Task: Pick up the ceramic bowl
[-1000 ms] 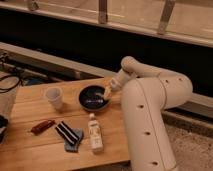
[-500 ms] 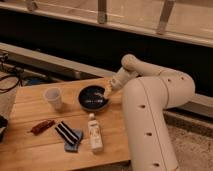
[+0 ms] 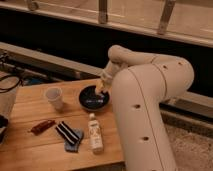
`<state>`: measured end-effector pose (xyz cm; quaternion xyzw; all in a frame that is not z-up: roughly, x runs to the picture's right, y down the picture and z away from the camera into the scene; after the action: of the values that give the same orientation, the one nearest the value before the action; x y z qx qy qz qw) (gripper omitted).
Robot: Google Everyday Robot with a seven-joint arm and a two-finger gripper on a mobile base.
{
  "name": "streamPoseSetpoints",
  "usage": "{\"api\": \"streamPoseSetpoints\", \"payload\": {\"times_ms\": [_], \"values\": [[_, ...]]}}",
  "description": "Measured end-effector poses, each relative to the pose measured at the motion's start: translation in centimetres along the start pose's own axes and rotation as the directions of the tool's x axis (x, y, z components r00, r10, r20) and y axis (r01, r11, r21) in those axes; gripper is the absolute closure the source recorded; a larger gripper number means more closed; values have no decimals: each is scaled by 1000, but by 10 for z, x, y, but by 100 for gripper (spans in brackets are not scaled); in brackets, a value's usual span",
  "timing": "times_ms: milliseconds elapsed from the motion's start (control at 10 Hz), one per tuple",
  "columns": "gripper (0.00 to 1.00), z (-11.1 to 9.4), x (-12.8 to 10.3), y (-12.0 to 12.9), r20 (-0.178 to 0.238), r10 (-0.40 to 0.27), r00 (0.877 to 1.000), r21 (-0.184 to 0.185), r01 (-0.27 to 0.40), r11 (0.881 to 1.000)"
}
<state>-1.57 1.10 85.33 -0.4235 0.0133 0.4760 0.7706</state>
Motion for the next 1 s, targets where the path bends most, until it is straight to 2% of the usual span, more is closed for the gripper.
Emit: {"api": "streamPoseSetpoints", "payload": {"times_ms": [100,200,500,700,800,1000], "values": [[20,-4,4,-5,11,11,1000,15,-11,1000],[20,-7,10,-12,21,29,999,16,-29,999],[20,-8,23,-35,43,98,994,-7,-98,995],[20,13,34,-52,21,151,988,-55,-150,987],[20,23,35,-55,3,158,987,-67,-158,985],[20,51,36,-58,-62,169,984,-100,-175,980]]}}
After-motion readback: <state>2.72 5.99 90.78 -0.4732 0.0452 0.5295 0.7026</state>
